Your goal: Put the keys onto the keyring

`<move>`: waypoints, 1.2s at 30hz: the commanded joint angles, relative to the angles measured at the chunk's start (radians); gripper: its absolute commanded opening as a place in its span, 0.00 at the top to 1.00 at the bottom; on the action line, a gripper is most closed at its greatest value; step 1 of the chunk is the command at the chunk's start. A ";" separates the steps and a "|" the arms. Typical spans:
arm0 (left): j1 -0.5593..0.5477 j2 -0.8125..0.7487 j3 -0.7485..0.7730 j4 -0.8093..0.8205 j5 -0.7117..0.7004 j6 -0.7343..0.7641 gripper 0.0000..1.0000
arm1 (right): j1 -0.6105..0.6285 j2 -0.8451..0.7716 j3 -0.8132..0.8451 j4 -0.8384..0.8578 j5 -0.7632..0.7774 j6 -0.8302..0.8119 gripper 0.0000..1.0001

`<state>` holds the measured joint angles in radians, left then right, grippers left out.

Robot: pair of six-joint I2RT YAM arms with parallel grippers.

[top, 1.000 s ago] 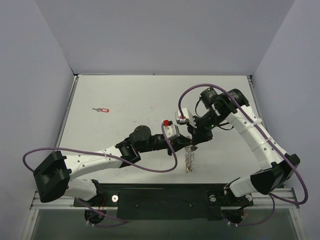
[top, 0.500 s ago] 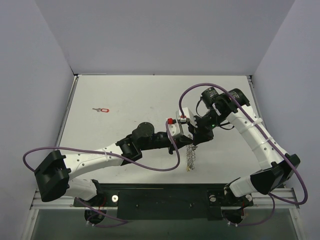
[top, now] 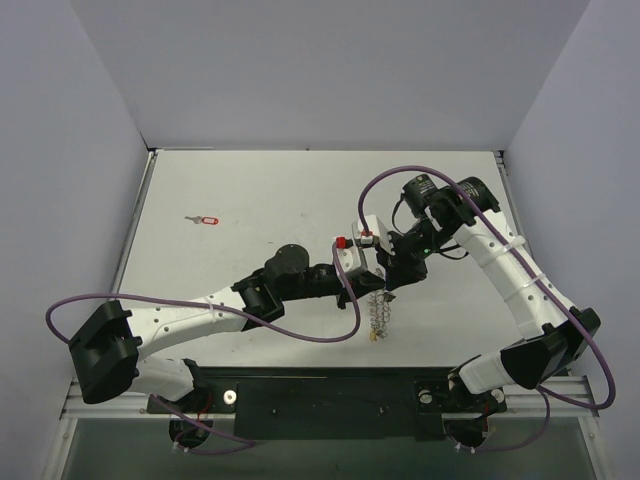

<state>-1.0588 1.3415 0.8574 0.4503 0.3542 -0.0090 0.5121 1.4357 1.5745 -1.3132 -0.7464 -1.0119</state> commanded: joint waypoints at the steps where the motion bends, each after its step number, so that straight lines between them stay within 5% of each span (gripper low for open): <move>1: -0.004 0.004 0.046 -0.022 0.008 0.004 0.83 | -0.001 -0.018 0.010 -0.170 -0.057 -0.005 1.00; 7: -0.004 0.004 0.051 -0.015 0.012 0.004 0.84 | -0.001 -0.018 0.009 -0.170 -0.062 -0.005 1.00; 9: -0.003 0.004 0.051 -0.006 0.025 0.001 1.00 | -0.001 -0.021 0.004 -0.169 -0.062 -0.005 1.00; 13: -0.003 -0.005 0.029 0.028 0.020 -0.020 1.00 | -0.009 -0.027 -0.002 -0.159 -0.077 0.004 1.00; 15: -0.001 -0.022 -0.013 0.121 -0.004 -0.046 1.00 | -0.027 -0.034 -0.007 -0.149 -0.102 0.021 0.81; 16: 0.000 -0.045 -0.033 0.154 -0.033 -0.058 1.00 | -0.049 -0.040 -0.005 -0.146 -0.114 0.024 0.64; 20: 0.008 -0.116 -0.216 0.483 -0.098 -0.153 1.00 | -0.147 -0.075 0.012 -0.161 -0.223 0.004 0.51; 27: 0.013 -0.062 -0.438 1.195 -0.320 -0.370 1.00 | -0.201 -0.100 -0.001 -0.141 -0.418 0.022 0.53; 36: 0.008 -0.050 -0.272 1.196 -0.391 -0.382 1.00 | -0.219 -0.100 0.021 0.058 -0.476 0.383 0.55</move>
<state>-1.0519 1.3060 0.4580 1.1801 0.0132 -0.3676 0.3080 1.3502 1.5723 -1.2922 -1.1538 -0.8165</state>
